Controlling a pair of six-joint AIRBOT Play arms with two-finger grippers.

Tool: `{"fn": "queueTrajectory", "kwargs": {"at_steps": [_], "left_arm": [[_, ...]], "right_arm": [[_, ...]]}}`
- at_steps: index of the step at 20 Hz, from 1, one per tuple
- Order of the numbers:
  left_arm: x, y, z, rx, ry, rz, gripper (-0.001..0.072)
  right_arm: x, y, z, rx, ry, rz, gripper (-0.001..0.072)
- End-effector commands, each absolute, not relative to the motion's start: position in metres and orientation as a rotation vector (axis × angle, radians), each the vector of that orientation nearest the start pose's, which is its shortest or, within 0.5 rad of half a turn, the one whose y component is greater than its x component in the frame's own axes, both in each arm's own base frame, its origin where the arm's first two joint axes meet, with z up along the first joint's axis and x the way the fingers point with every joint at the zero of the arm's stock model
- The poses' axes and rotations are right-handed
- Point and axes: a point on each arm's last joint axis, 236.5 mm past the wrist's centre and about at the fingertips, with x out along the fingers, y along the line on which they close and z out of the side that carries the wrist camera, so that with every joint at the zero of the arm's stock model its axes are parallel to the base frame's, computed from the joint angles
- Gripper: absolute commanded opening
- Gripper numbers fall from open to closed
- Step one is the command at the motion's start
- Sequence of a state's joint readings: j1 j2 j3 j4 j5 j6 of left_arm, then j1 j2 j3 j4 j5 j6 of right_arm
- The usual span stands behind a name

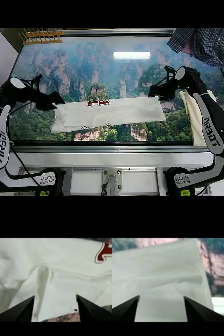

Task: Fold the clothes and pants, and hang the long-sleeved shirts on hangers.

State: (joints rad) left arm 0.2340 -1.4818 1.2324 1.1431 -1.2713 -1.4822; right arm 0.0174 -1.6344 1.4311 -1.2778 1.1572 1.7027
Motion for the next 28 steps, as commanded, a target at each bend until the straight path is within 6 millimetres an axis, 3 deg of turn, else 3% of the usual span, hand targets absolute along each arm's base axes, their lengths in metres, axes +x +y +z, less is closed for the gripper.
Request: {"fn": "queueTrajectory", "kwargs": {"at_steps": [1,3,4,5,8,11,15,17,20,22,25,26,28], "left_arm": [[0.431,0.003,-0.015,-0.501,1.336,-0.118,0.0547],[0.436,0.002,-0.004,-0.484,1.307,-0.129,0.0544],[0.434,-0.001,-0.003,-0.478,1.305,-0.134,0.0331],[0.428,-0.005,-0.004,-0.473,1.305,-0.14,0.003],[0.402,-0.034,-0.015,-0.446,1.34,-0.176,0.0009],[0.371,-0.087,-0.025,-0.477,1.386,-0.27,0.0009],[0.357,-0.16,-0.032,-0.581,1.374,-0.381,0.0009],[0.354,-0.185,-0.035,-0.553,1.357,-0.411,0.0009],[0.358,-0.212,-0.029,-0.532,1.309,-0.432,0.0009],[0.364,-0.224,-0.021,-0.536,1.281,-0.439,0.0009],[0.369,-0.23,-0.017,-0.538,1.251,-0.44,0.0009],[0.369,-0.23,-0.017,-0.542,1.253,-0.438,0.0009],[0.369,-0.23,-0.017,-0.545,1.254,-0.436,0.0009]], "right_arm": [[0.492,0.086,-0.013,0.499,1.2,0.117,0.063],[0.479,0.074,-0.009,0.403,1.227,0.157,0.063],[0.469,0.061,-0.011,0.363,1.254,0.151,0.063],[0.457,0.045,-0.016,0.338,1.286,0.127,0.063],[0.416,-0.003,-0.04,0.34,1.381,0.092,0.063],[0.379,-0.036,-0.066,0.455,1.448,0.119,0.0632],[0.38,-0.056,-0.083,0.636,1.398,0.174,0.0631],[0.382,-0.05,-0.095,0.657,1.405,0.219,0.063],[0.39,-0.021,-0.106,0.719,1.41,0.299,0.0628],[0.393,0.005,-0.112,0.746,1.43,0.35,0.0564],[0.394,0.041,-0.117,0.741,1.461,0.413,0.0557],[0.394,0.05,-0.118,0.727,1.467,0.428,0.0464],[0.399,0.057,-0.119,0.707,1.458,0.429,0.0182]]}}
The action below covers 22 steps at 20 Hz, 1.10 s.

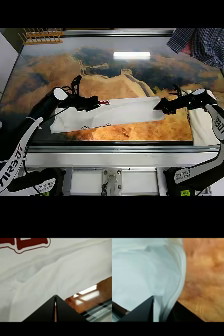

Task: Fold the clothes and pants, and hang the long-sleeved shirts on hangers.

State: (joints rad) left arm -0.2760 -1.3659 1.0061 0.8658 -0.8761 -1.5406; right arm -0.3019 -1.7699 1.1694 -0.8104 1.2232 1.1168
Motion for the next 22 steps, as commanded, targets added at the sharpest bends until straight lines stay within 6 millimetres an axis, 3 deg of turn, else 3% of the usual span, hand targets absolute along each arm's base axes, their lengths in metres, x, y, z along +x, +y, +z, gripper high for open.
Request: {"fn": "queueTrajectory", "kwargs": {"at_steps": [1,2,4,7,9,11,14,17,22], "left_arm": [[0.368,-0.23,-0.017,-0.544,1.256,-0.436,0.0009],[0.368,-0.23,-0.017,-0.544,1.258,-0.437,0.0009],[0.367,-0.232,-0.017,-0.548,1.262,-0.435,0.0008],[0.359,-0.244,-0.028,-0.534,1.299,-0.445,0.0008],[0.349,-0.257,-0.048,-0.548,1.363,-0.43,0.0008],[0.346,-0.275,-0.067,-0.52,1.404,-0.443,0.0008],[0.354,-0.32,-0.074,-0.464,1.415,-0.517,0.0008],[0.361,-0.369,-0.078,-0.417,1.404,-0.598,0.0008],[0.356,-0.427,-0.102,-0.36,1.453,-0.683,0.0009]], "right_arm": [[0.399,0.058,-0.119,0.705,1.456,0.425,0.0078],[0.399,0.058,-0.118,0.701,1.454,0.426,0.0006],[0.397,0.043,-0.111,0.664,1.456,0.379,0.0009],[0.38,-0.014,-0.092,0.501,1.489,0.218,0.0009],[0.365,-0.059,-0.065,0.343,1.516,0.111,0.0009],[0.362,-0.077,-0.028,0.244,1.494,0.073,0.0009],[0.368,-0.063,0.029,0.196,1.424,0.098,0.0009],[0.376,-0.033,0.078,0.126,1.352,0.148,0.0008],[0.386,0.029,0.135,0.051,1.25,0.244,0.0009]]}}
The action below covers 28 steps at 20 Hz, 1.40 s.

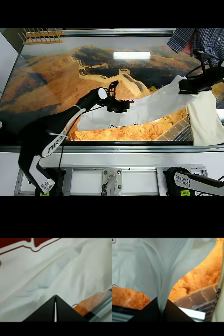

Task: Fold the clothes and pants, and hang the long-sleeved shirts on hangers.

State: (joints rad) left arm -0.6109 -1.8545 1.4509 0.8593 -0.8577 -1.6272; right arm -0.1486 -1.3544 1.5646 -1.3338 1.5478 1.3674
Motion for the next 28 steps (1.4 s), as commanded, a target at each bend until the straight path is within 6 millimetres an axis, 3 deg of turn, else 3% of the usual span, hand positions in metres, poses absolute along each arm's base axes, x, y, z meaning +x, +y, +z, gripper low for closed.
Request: {"fn": "queueTrajectory", "kwargs": {"at_steps": [1,5,8,11,14,17,21,24,28], "left_arm": [[0.353,-0.434,-0.108,-0.346,1.473,-0.698,0.0009],[0.348,-0.456,-0.117,-0.311,1.512,-0.749,0.0009],[0.351,-0.46,-0.115,-0.305,1.507,-0.763,0.0008],[0.362,-0.452,-0.103,-0.322,1.489,-0.756,0.0008],[0.387,-0.428,-0.076,-0.343,1.444,-0.735,0.0008],[0.427,-0.382,-0.037,-0.334,1.348,-0.68,0.0008],[0.47,-0.303,0.02,-0.328,1.23,-0.578,0.0008],[0.491,-0.245,0.063,-0.338,1.141,-0.502,0.0008],[0.498,-0.175,0.108,-0.345,1.061,-0.412,0.0009]], "right_arm": [[0.388,0.042,0.144,0.035,1.228,0.265,0.0009],[0.39,0.082,0.166,-0.017,1.168,0.342,0.0009],[0.386,0.106,0.172,-0.007,1.157,0.403,0.0008],[0.386,0.126,0.179,0.051,1.133,0.466,0.0009],[0.384,0.144,0.186,0.101,1.116,0.527,0.0009],[0.381,0.16,0.183,0.114,1.133,0.543,0.0009],[0.369,0.199,0.168,0.095,1.192,0.604,0.0009],[0.36,0.244,0.151,0.067,1.231,0.67,0.0009],[0.35,0.315,0.12,0.035,1.242,0.764,0.0009]]}}
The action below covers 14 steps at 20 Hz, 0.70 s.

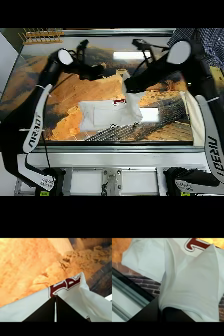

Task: Fold the clothes and pants, and hang the long-sleeved shirts on hangers.

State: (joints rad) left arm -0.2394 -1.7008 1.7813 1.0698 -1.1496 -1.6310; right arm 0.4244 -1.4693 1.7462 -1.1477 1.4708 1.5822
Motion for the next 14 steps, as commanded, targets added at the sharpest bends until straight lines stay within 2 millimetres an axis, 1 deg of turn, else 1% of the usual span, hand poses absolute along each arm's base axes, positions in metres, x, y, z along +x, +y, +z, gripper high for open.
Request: {"fn": "queueTrajectory", "kwargs": {"at_steps": [1,3,5,6,7,8,9,10,11,12,13,14], "left_arm": [[0.498,-0.163,0.117,-0.343,1.046,-0.403,0.0009],[0.494,-0.138,0.132,-0.347,1.026,-0.378,0.0009],[0.49,-0.122,0.143,-0.344,1.013,-0.362,0.0008],[0.488,-0.114,0.149,-0.346,1.005,-0.352,0.0009],[0.486,-0.109,0.154,-0.348,0.997,-0.346,0.0009],[0.485,-0.104,0.159,-0.348,0.986,-0.341,0.0008],[0.483,-0.104,0.164,-0.345,0.978,-0.342,0.0009],[0.482,-0.1,0.168,-0.345,0.966,-0.337,0.0009],[0.481,-0.099,0.172,-0.342,0.959,-0.338,0.0009],[0.479,-0.099,0.174,-0.337,0.953,-0.34,0.0009],[0.476,-0.099,0.173,-0.339,0.952,-0.337,0.0008],[0.471,-0.098,0.168,-0.344,0.958,-0.332,0.0009]], "right_arm": [[0.348,0.333,0.111,0.028,1.241,0.787,0.001],[0.345,0.368,0.088,0.026,1.24,0.813,0.001],[0.345,0.403,0.062,0.033,1.226,0.829,0.0012],[0.345,0.423,0.044,0.032,1.214,0.841,0.0023],[0.345,0.442,0.028,0.043,1.203,0.853,0.0089],[0.341,0.46,0.015,0.068,1.202,0.869,0.0306],[0.33,0.48,0.008,0.109,1.211,0.915,0.0489],[0.317,0.497,0.007,0.123,1.203,0.994,0.0532],[0.31,0.507,0.013,0.145,1.192,1.045,0.0532],[0.308,0.509,0.021,0.16,1.181,1.068,0.0532],[0.314,0.503,0.027,0.155,1.168,1.061,0.0532],[0.325,0.487,0.034,0.125,1.147,1.037,0.0532]]}}
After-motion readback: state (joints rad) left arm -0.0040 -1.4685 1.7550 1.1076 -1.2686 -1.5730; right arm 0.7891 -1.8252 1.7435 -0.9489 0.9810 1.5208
